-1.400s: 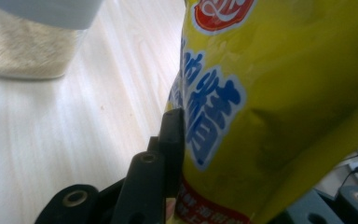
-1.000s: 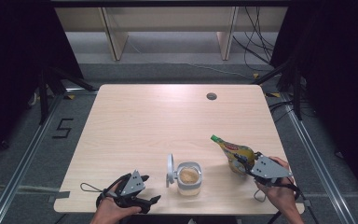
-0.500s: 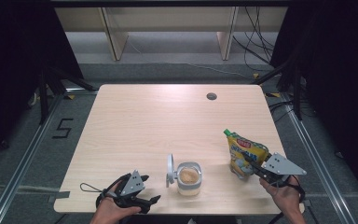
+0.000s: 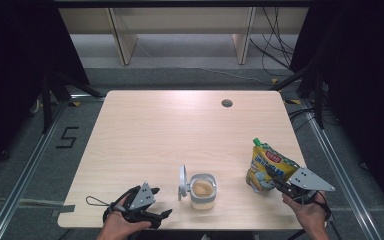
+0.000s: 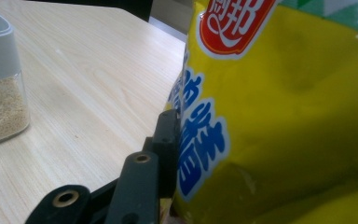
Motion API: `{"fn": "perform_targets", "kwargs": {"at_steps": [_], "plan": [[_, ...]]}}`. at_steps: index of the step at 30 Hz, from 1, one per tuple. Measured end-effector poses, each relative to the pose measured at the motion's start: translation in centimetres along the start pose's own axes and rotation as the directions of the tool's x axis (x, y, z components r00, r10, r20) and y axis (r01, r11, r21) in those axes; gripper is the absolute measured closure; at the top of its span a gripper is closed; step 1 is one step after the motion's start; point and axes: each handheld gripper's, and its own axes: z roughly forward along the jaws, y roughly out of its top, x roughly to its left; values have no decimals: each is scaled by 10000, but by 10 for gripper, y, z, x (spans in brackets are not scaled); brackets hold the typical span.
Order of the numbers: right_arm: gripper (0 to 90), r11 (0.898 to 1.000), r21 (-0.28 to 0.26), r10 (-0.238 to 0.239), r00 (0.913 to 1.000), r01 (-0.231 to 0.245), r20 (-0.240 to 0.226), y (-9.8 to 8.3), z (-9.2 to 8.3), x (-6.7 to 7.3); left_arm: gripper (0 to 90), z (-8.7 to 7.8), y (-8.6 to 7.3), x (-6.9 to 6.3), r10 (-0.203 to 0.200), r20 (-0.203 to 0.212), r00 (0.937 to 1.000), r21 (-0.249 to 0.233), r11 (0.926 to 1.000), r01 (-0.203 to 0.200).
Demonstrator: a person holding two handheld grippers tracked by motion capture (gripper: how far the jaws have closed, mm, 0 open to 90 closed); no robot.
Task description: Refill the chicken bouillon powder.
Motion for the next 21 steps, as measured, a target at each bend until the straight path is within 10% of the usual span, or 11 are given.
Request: {"fn": "perform_targets", "kwargs": {"at_steps": [21], "plan": [[345,9923,-158,1233,9909,-1226,543,0,-20,6,214,0,0,0,-8,8,10000,73,10000,8]]}}
